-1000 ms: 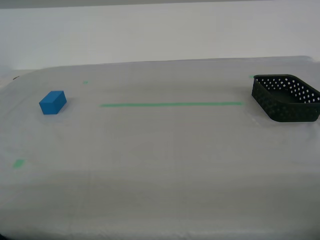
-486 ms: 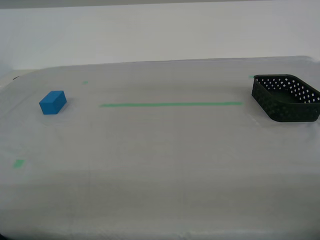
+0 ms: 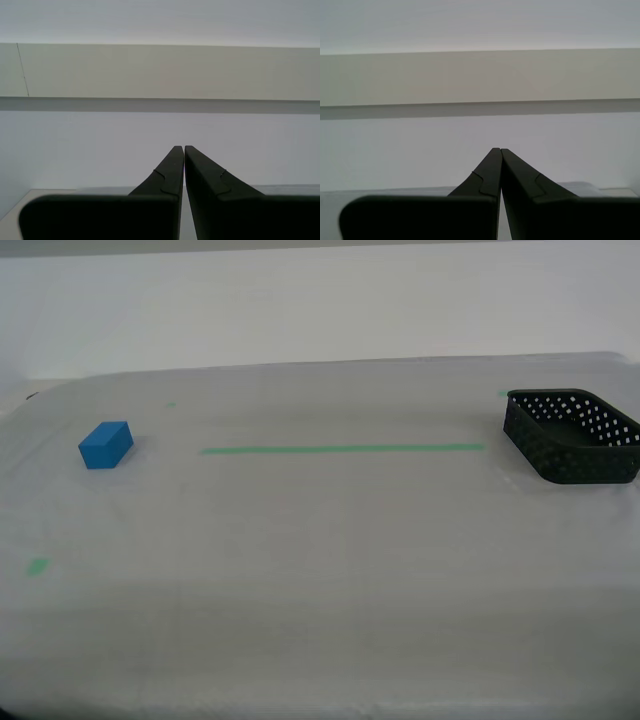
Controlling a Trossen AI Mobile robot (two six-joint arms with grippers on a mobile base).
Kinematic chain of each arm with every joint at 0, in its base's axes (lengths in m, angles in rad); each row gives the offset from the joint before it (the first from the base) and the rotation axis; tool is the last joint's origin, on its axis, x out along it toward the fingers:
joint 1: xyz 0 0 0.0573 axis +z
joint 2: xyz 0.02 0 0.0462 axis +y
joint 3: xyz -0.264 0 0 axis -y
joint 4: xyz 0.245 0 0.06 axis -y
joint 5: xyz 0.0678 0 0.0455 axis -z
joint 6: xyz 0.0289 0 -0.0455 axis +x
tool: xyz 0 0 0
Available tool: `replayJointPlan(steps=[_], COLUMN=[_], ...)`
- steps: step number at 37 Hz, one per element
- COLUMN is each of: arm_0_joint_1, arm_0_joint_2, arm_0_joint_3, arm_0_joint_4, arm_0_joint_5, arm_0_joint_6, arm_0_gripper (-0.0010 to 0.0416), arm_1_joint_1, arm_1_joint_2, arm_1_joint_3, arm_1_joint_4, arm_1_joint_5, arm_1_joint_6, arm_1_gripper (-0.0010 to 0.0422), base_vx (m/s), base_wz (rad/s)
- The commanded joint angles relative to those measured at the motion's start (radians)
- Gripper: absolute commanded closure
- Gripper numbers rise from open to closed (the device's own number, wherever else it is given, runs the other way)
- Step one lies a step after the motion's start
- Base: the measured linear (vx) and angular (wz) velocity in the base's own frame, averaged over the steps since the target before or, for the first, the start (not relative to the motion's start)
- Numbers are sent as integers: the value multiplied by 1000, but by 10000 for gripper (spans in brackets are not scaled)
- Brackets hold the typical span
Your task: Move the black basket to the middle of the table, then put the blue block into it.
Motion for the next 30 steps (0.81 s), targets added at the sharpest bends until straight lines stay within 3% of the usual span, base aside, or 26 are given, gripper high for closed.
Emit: replayJointPlan(steps=[1,16,23,30], arm_0_joint_1=[1,1,0,0], arm_0_joint_2=[0,0,0,0], arm_0_joint_3=[1,78,132,169], arm_0_joint_4=[-7,-181,-348,-442], arm_0_joint_5=[0,0,0,0], arm_0_joint_6=[3,8,13,14], arm_0_gripper=[406,406,406,406], arm_1_joint_1=[0,0,0,0], arm_1_joint_2=[0,0,0,0], arm_1_joint_3=[0,0,0,0], arm_1_joint_4=[4,4,4,4], arm_1_joint_5=[-1,-1,-1,-1], arm_1_joint_6=[2,2,2,2], arm_1_gripper=[412,412,412,412], base_vx=[0,0,0,0], base_wz=[0,0,0,0])
